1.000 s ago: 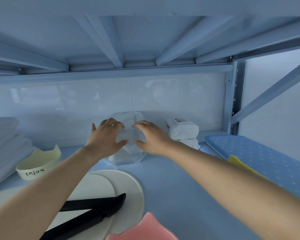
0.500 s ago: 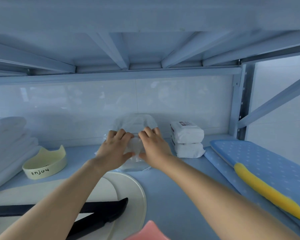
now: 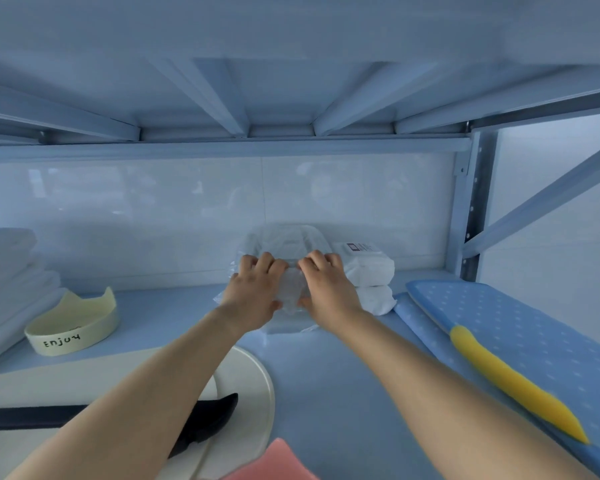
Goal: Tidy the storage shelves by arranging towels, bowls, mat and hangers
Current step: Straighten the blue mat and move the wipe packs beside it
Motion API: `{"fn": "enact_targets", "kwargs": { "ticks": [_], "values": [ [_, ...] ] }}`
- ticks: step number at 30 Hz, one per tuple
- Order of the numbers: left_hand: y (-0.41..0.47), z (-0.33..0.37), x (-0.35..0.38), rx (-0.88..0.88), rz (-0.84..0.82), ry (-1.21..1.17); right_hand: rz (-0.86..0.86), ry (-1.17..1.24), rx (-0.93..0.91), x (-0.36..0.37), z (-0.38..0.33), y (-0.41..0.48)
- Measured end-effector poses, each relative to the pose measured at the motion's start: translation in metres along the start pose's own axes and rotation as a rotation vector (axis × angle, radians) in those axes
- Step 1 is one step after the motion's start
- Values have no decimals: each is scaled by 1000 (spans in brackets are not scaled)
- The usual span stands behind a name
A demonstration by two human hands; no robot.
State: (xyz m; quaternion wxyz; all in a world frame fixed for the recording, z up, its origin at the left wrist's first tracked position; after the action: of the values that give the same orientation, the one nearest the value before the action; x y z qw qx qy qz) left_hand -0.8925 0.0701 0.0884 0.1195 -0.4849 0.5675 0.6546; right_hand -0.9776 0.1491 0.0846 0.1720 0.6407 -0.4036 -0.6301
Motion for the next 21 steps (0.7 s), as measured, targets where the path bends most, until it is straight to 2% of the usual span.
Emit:
{"fn": "enact_targets", "kwargs": {
  "ticks": [4, 12, 21],
  "values": [
    [12, 1, 8, -12, -39, 21, -21, -24, 44, 6, 8, 8],
    [5, 11, 9, 22, 36, 111, 44, -22, 58, 6, 12, -5],
    [18, 15, 13, 23, 19, 102, 22, -1, 70, 8, 23, 1]
  ]
}}
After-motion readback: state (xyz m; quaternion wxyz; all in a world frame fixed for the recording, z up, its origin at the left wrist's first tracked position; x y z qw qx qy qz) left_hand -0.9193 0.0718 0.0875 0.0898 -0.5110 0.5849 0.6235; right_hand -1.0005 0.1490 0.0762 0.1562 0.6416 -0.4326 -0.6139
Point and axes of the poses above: each hand's wrist, its own y-axis towards the middle knuckle, its own x-axis out of the palm, z = x × y, the point moved 6 cm from there along y, towards the middle knuckle, and after that the axes turned 12 degrees about z, right-handed, at the moved point
